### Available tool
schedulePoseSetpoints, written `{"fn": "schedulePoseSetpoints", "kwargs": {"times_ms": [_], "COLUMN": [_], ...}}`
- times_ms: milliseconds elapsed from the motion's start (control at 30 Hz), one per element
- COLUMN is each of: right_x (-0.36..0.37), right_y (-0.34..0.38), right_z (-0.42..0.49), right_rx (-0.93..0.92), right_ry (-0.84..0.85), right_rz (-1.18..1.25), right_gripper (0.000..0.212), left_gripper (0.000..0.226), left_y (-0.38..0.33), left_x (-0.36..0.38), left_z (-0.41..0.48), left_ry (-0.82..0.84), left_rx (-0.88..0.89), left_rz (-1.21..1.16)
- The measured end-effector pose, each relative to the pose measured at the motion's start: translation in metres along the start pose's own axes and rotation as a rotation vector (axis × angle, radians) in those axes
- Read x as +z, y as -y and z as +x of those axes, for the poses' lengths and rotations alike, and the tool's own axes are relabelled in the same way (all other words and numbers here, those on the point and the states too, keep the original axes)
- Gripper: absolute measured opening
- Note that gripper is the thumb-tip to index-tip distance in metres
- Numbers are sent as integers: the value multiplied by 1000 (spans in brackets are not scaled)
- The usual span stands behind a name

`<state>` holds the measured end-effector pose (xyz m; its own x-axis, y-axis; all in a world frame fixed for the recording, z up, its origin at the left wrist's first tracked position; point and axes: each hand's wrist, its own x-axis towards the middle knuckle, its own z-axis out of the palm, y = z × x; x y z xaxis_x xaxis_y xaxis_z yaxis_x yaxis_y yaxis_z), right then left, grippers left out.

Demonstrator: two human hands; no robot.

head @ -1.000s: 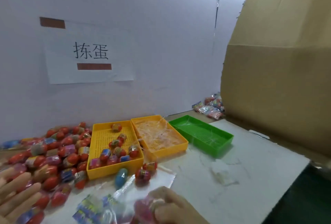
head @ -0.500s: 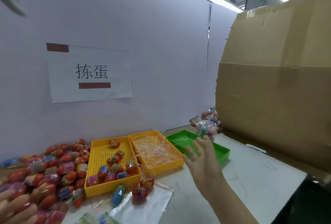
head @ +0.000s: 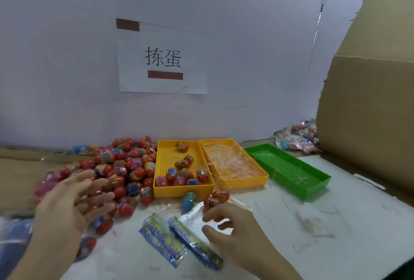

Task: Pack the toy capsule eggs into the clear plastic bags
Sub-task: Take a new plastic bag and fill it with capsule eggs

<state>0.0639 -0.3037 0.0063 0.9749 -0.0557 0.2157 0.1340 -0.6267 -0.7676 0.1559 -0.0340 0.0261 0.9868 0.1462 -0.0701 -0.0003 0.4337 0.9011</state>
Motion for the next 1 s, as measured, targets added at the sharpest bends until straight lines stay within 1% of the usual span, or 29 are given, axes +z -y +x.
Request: {"fn": "schedulePoseSetpoints", "kwargs": {"times_ms": [33, 100, 133, 167, 267, 433, 467, 533, 600, 667, 700, 767, 800, 867, 900, 933, 967, 1000], "right_x": [4, 13, 17, 20, 21, 22, 22, 20, 12, -1, -7, -20, -25, -28, -27, -23, -17, -9], "right_y": [1, -1, 0, 1, 4, 10, 11, 15, 23, 33, 38, 50, 56, 71, 80, 88, 95, 99], "right_z": [-1, -2, -1, -1, 0, 5, 7, 15, 28, 42, 49, 60, 63, 67, 66, 63, 58, 51], "right_rx": [-15, -44, -62, -82, -124, -93, -63, 3, 66, 129, 159, 182, 163, 60, -30, -140, -267, -405], "right_ry": [66, 184, 207, 216, 206, 222, 213, 187, 221, 288, 290, 218, 144, -84, -202, -284, -319, -315], "right_rz": [-148, -438, -527, -572, -553, -561, -537, -408, -291, -196, -142, -48, 20, 259, 407, 533, 579, 530], "right_gripper": [19, 41, 46, 46, 39, 30, 27, 19, 12, 14, 16, 17, 17, 19, 19, 18, 15, 13], "left_gripper": [20, 21, 21, 20, 19, 17, 17, 17, 17, 17, 18, 18, 17, 18, 26, 37, 48, 58], "left_y": [0, -1, 0, 0, 2, 7, 7, 8, 9, 10, 11, 11, 12, 12, 12, 12, 11, 9], "left_x": [0, 0, 0, 1, 1, 2, 2, 1, 0, -2, -2, -1, -1, 2, 3, 3, 3, 3], "left_z": [1, -3, -3, -4, -5, -3, -3, -2, -2, 0, 0, -1, -2, -4, -4, -7, -10, -14], "left_ry": [1, -1, 11, 12, 6, 22, 29, 38, 40, 46, 53, 57, 64, 106, 153, 228, 327, 421], "left_rx": [16, 51, 53, 43, 58, 70, 63, 59, 61, 60, 55, 33, 21, -16, -60, -105, -139, -167], "left_rz": [13, 15, 18, 27, 44, 59, 59, 73, 85, 105, 110, 118, 128, 144, 144, 159, 179, 182]}}
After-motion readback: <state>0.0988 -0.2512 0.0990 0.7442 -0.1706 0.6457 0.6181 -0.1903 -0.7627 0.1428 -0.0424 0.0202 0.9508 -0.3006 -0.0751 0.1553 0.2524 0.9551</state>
